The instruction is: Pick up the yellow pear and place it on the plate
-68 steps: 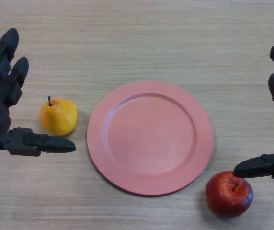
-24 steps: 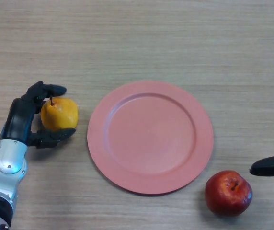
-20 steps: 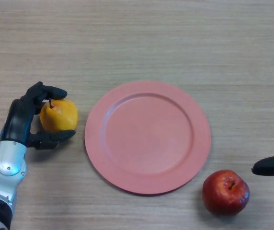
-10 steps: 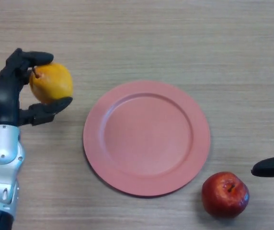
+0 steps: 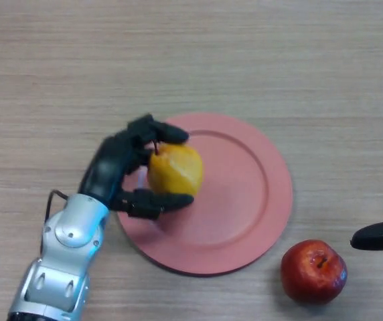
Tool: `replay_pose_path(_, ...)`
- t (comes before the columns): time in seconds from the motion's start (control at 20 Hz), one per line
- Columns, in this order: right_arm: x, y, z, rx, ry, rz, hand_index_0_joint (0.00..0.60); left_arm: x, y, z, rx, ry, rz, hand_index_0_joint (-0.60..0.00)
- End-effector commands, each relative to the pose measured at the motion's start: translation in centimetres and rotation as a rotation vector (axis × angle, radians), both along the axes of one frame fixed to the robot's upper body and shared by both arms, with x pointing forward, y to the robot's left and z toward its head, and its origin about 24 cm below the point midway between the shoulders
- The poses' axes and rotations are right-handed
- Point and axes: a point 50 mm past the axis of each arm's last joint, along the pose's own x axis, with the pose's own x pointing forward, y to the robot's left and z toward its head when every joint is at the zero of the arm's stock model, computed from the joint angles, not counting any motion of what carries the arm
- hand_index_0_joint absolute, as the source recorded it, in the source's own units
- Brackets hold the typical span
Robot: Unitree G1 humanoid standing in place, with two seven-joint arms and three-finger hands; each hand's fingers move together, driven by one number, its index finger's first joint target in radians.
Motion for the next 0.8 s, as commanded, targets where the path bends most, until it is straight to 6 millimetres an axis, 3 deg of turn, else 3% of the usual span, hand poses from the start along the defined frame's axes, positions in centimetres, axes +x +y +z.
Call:
replay_pose_path(0.05,-1.0,-1.1,2.9,-0.069,-0.183,-0.038,0.0,0.8,-0.3,3.0,0.092,-0.261,-0.051,-0.6)
replay_pose_path(0.15,-1.0,-1.1,2.9,-0.075,-0.185,-0.042,0.0,0.8,0.0,2.6,0.092,-0.263,-0.039,-0.6)
replay_pose_path(0.2,-1.0,-1.1,2.9,-0.075,-0.186,-0.042,0.0,0.8,0.1,2.6,0.091,-0.267,-0.037,-0.5)
replay_pose_path(0.25,-1.0,-1.2,2.9,-0.074,-0.187,-0.044,0.0,0.8,0.1,2.7,0.078,-0.278,-0.033,-0.351)
replay_pose_path(0.4,-1.0,-1.2,2.8,-0.078,-0.183,-0.047,0.0,1.1,0.0,1.7,0.049,-0.232,-0.028,0.0)
replay_pose_path(0.6,-0.9,-1.2,2.9,-0.085,-0.186,-0.045,0.0,1.1,0.0,0.6,0.172,-0.208,-0.034,0.0)
replay_pose_path(0.8,-0.7,-1.2,2.8,-0.085,-0.193,-0.048,0.0,1.1,0.6,1.8,0.166,-0.25,0.007,0.0)
